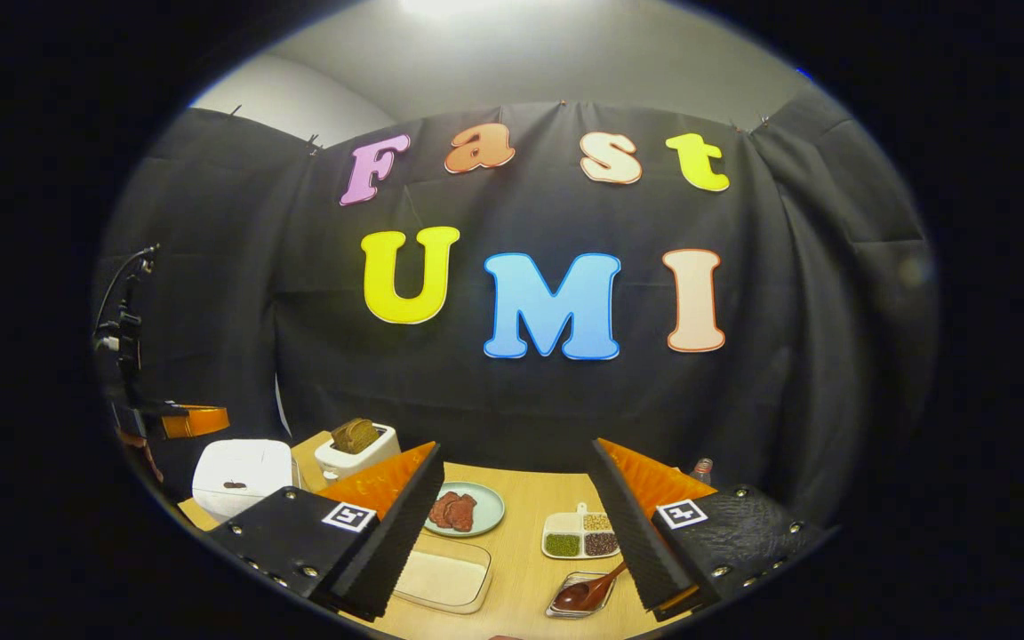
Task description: Close the left gripper, press the button to open the rice cooker; take a wooden spoon from the chopstick holder with the right hand, scoop a spoonful of rice and pour it into the rice cooker, then put the wooden spoon back into the chopstick holder.
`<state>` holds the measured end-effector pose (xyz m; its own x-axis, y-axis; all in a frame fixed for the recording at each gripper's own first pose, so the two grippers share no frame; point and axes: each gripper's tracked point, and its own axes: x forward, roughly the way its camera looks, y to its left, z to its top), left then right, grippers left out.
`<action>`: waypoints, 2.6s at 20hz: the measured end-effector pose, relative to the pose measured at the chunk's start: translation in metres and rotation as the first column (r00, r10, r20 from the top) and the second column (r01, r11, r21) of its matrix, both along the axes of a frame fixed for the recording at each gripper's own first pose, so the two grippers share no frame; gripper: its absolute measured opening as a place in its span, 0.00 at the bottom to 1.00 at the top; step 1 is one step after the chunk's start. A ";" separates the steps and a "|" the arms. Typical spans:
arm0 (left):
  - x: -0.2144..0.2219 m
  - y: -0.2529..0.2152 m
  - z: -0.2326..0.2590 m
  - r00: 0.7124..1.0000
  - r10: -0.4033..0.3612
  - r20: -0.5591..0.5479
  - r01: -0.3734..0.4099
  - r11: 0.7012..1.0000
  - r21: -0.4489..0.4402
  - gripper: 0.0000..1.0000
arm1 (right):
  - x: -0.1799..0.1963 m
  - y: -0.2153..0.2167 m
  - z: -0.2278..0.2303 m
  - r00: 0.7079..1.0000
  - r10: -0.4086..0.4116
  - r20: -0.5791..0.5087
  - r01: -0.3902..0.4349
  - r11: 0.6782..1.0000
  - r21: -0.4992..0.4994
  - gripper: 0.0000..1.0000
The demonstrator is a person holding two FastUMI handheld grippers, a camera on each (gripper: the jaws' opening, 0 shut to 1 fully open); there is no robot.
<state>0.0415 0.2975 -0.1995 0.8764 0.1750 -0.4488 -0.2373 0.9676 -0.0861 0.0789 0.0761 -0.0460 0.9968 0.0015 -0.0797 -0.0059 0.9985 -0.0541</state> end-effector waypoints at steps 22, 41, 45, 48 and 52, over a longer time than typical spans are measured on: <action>-0.031 0.058 -0.118 0.958 0.122 -0.261 -0.139 0.989 -0.050 0.09 | 0.011 -0.003 -0.023 0.998 0.013 -0.056 -0.015 0.999 -0.030 0.99; -0.027 0.003 0.086 0.963 0.101 0.250 -0.124 0.989 0.078 1.00 | -0.001 -0.018 -0.005 1.000 -0.007 0.004 0.007 0.999 -0.037 0.99; -0.025 -0.029 0.095 0.956 0.047 0.291 -0.073 0.994 0.080 1.00 | -0.004 -0.038 -0.001 0.999 -0.044 0.031 0.045 0.998 -0.033 0.96; -0.019 -0.051 0.101 0.948 0.001 0.319 -0.034 0.995 0.097 0.99 | -0.003 -0.063 -0.009 0.994 -0.102 0.032 0.103 0.994 -0.021 0.99; -0.014 -0.078 0.096 0.953 -0.058 0.297 0.029 0.995 0.101 0.99 | -0.003 -0.102 -0.034 0.983 -0.183 0.004 0.183 0.983 0.007 0.99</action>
<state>0.0278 0.2195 -0.1039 0.9754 0.1627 -0.1485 -0.1723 0.9835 -0.0548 0.0760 -0.0255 -0.0805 0.9806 -0.1807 -0.0761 0.1775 0.9830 -0.0469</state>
